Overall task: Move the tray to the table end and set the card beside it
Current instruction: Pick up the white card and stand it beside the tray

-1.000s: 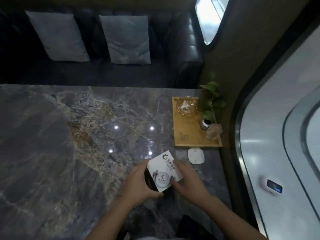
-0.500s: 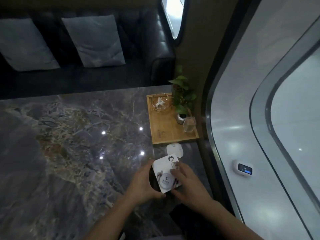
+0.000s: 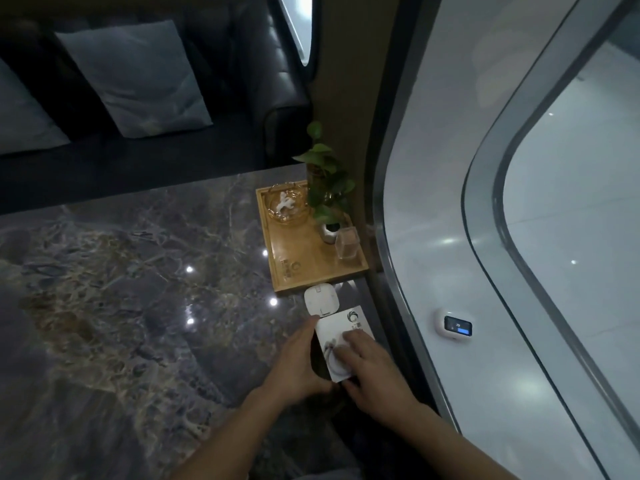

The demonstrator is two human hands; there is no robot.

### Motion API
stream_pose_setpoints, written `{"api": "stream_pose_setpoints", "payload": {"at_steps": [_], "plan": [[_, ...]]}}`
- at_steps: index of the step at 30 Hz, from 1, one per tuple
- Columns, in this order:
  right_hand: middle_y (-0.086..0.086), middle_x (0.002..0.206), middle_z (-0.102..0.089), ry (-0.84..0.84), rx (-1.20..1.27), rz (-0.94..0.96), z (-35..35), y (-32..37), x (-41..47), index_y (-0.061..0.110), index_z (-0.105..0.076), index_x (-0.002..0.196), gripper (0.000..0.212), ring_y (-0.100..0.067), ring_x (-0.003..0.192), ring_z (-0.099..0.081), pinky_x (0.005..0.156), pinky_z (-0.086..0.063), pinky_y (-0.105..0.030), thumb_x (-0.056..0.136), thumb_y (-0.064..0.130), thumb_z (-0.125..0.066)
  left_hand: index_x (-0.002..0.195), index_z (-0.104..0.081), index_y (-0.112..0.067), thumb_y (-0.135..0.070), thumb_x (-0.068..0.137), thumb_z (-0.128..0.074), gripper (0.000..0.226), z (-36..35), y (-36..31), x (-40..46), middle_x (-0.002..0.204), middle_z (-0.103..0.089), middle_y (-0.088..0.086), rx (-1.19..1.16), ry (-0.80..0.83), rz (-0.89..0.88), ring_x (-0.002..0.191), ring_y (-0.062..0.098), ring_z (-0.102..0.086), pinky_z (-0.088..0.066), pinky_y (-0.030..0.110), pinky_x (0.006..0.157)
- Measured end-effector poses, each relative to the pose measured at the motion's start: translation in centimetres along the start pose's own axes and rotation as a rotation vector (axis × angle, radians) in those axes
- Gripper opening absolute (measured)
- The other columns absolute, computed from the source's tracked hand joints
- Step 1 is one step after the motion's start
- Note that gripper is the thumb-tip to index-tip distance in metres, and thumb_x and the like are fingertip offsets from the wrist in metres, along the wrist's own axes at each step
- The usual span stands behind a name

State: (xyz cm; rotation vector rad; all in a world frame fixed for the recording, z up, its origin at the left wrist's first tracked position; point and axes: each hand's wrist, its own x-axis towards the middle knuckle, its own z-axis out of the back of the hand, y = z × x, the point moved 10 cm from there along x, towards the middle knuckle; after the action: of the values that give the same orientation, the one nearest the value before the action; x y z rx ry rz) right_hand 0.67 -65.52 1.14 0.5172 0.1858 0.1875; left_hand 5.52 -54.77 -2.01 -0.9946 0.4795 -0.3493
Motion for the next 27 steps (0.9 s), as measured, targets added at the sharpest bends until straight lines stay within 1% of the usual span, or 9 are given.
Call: {"api": "stream_pose_setpoints", "payload": {"at_steps": [2,5,7,9,11,15,18,22,27], "plan": [[-0.011,0.142,-0.045,0.002,0.003,-0.014,0.1,-0.4,-0.1,0.014,-0.055,0.124,0.044,-0.029,0.134,-0.038,0.109,-0.037,-0.04,0.081,0.017,-0.063,0.136,-0.044,-0.047,-0.045,0.057,-0.092,0.093,-0.4,-0.2,0.4,0.131,-0.058,-0.023,0.001,0.013,0.006,0.12,-0.009,-0.055,-0.052,0.022,0.098],[-0.013,0.139,-0.047,-0.02,0.02,-0.033,0.6,-1.1,-0.1,0.012,-0.058,0.121,0.043,-0.03,0.132,-0.041,0.107,-0.039,-0.039,0.079,0.013,-0.065,0.132,-0.031,-0.066,-0.05,0.056,-0.089,0.097,-1.0,-0.4,0.9,0.134,-0.047,-0.031,0.027,0.033,0.021,0.123,-0.013,-0.049,-0.046,0.012,0.096],[-0.013,0.14,-0.047,-0.019,0.026,-0.045,0.7,-1.4,-0.1,0.012,-0.059,0.121,0.043,-0.031,0.132,-0.041,0.108,-0.037,-0.038,0.078,0.012,-0.065,0.143,-0.029,-0.054,-0.053,0.055,-0.087,0.105,-1.5,-0.2,1.1,0.142,-0.042,-0.024,0.028,0.051,0.038,0.129,-0.008,-0.046,-0.047,0.02,0.105],[-0.014,0.144,-0.044,-0.009,0.029,-0.058,0.5,-1.7,-0.1,0.012,-0.059,0.122,0.044,-0.03,0.136,-0.037,0.112,-0.034,-0.039,0.078,0.012,-0.065,0.156,-0.027,-0.028,-0.059,0.054,-0.084,0.121,-1.9,0.4,1.3,0.155,-0.034,-0.011,0.048,0.064,0.066,0.139,0.004,-0.04,-0.042,0.03,0.116],[-0.013,0.146,-0.041,0.002,0.026,-0.074,0.4,-2.1,-0.1,0.013,-0.058,0.123,0.044,-0.03,0.138,-0.034,0.114,-0.032,-0.039,0.08,0.012,-0.064,0.16,-0.022,-0.019,-0.063,0.052,-0.081,0.131,-2.1,0.7,1.5,0.161,-0.027,-0.006,0.071,0.077,0.094,0.144,0.009,-0.036,-0.038,0.032,0.119],[-0.012,0.149,-0.038,0.006,0.026,-0.107,0.4,-2.6,0.0,0.013,-0.057,0.125,0.044,-0.028,0.14,-0.031,0.115,-0.029,-0.037,0.082,0.012,-0.06,0.162,-0.016,-0.016,-0.066,0.053,-0.079,0.136,-2.4,0.6,1.9,0.166,-0.021,-0.004,0.096,0.093,0.111,0.148,0.008,-0.029,-0.031,0.026,0.121],[-0.011,0.145,-0.041,0.002,0.022,-0.125,0.3,-2.9,0.1,0.013,-0.057,0.122,0.04,-0.029,0.136,-0.034,0.112,-0.032,-0.037,0.082,0.01,-0.056,0.163,-0.014,-0.017,-0.065,0.056,-0.081,0.135,-2.5,0.4,2.2,0.167,-0.022,-0.006,0.107,0.086,0.118,0.15,0.01,-0.03,-0.034,0.036,0.123],[-0.009,0.15,-0.034,0.01,0.023,-0.16,0.1,-3.3,0.2,0.016,-0.051,0.131,0.048,-0.028,0.141,-0.027,0.117,-0.025,-0.038,0.084,0.008,-0.054,0.163,-0.011,-0.02,-0.049,0.065,-0.09,0.129,-2.8,0.2,2.4,0.17,-0.019,-0.007,0.11,0.083,0.109,0.153,0.011,-0.026,-0.034,0.039,0.123],[-0.008,0.154,-0.028,0.021,0.029,-0.188,-0.1,-3.7,0.1,0.02,-0.044,0.139,0.056,-0.028,0.144,-0.02,0.12,-0.02,-0.04,0.085,0.01,-0.056,0.164,-0.005,-0.02,-0.04,0.073,-0.089,0.126,-3.4,0.0,2.5,0.171,-0.016,-0.002,0.115,0.091,0.108,0.154,0.015,-0.027,-0.032,0.041,0.124]]}}
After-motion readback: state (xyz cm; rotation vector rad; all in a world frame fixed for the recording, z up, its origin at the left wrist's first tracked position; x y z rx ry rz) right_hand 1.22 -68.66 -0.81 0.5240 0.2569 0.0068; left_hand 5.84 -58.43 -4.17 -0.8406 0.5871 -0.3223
